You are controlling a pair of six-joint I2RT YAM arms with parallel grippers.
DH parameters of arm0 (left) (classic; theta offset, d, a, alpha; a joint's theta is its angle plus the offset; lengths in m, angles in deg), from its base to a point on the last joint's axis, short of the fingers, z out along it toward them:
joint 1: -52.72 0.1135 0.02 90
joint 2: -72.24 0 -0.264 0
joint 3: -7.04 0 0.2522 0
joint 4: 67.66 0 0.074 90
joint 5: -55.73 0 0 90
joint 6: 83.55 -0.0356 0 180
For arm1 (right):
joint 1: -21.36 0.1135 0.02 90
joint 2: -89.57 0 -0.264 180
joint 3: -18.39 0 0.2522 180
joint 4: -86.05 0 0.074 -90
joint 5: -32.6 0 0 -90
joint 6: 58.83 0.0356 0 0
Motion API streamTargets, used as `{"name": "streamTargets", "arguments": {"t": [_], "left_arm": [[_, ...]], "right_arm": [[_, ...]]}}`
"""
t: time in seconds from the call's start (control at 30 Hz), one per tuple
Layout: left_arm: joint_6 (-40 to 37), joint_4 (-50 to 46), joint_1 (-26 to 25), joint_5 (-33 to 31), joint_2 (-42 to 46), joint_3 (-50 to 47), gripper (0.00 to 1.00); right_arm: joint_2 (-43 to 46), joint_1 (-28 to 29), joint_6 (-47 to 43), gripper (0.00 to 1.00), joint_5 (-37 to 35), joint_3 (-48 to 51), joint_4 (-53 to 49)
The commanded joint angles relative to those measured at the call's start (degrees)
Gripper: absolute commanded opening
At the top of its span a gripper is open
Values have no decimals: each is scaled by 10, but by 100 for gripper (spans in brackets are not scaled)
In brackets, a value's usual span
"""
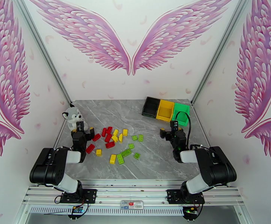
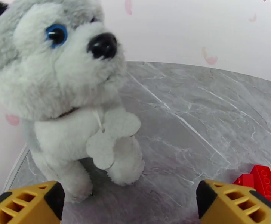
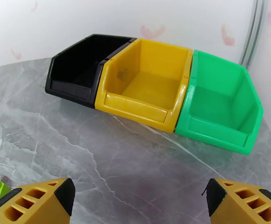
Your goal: Sort the legos into containers by color
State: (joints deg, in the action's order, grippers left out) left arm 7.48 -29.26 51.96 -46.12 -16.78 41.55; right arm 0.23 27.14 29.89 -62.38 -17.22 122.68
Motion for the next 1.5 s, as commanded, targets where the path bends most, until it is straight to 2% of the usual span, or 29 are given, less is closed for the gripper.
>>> {"name": "streamTargets", "arguments": {"t": [0.0,1.47], "left_arm": [[-9,-19,4,33,12,15,99],[-8,-17,8,41,13,13,99]], "right_arm": [[4,1,5,99,-12,-6,1],[4,1,5,99,-14,-5,2]]}}
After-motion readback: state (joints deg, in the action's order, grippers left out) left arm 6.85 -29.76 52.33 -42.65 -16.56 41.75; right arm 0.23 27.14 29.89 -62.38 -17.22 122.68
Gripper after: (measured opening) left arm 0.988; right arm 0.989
